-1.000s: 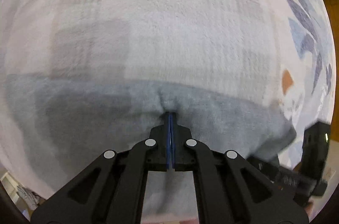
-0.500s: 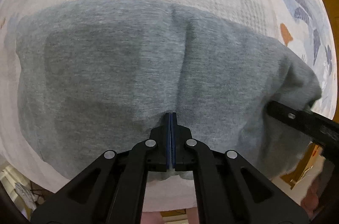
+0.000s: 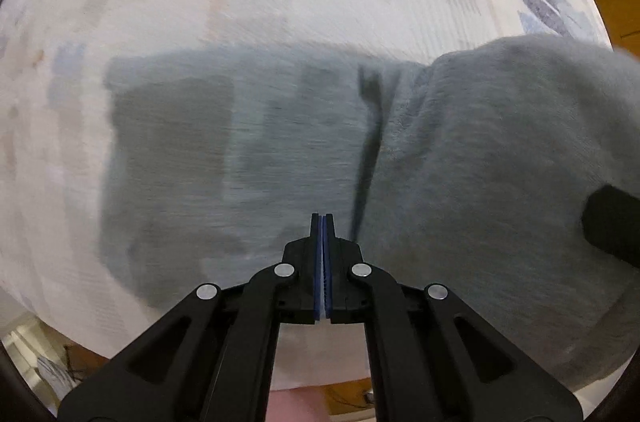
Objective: Fold large clothes
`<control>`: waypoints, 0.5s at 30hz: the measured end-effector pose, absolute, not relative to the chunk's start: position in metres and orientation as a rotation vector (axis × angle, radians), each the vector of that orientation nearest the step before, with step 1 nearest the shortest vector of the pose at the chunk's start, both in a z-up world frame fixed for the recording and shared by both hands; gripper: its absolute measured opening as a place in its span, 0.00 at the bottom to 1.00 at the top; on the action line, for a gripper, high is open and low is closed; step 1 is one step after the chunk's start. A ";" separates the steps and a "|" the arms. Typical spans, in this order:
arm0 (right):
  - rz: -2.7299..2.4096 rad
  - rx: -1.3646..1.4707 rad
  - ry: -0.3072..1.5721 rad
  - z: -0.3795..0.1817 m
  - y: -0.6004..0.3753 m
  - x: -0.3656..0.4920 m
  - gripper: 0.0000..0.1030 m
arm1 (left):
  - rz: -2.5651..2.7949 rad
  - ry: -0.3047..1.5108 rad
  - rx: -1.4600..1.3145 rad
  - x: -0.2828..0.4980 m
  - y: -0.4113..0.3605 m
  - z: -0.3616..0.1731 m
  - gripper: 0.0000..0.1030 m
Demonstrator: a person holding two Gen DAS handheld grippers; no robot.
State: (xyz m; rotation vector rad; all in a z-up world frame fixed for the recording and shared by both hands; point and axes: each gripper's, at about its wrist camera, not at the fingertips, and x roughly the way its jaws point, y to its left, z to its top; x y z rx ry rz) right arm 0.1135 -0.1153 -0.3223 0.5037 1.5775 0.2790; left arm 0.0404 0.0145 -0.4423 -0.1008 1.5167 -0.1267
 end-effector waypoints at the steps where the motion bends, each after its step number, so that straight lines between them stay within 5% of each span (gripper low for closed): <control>1: 0.301 0.493 1.580 -0.320 -0.105 0.117 0.22 | -0.122 1.508 -0.094 0.038 0.025 -0.437 0.02; 11: 0.382 0.407 1.708 -0.372 0.028 0.136 0.25 | 0.040 1.495 -0.164 0.015 0.130 -0.418 0.02; 12: 0.394 0.436 1.735 -0.386 0.043 0.140 0.36 | 0.061 1.500 -0.172 0.010 0.146 -0.419 0.02; 13: 0.421 0.499 1.762 -0.395 0.050 0.141 0.57 | 0.079 1.505 -0.180 0.004 0.159 -0.419 0.02; 15: 0.497 0.705 1.812 -0.408 0.063 0.142 0.74 | 0.114 1.520 -0.193 -0.005 0.184 -0.419 0.02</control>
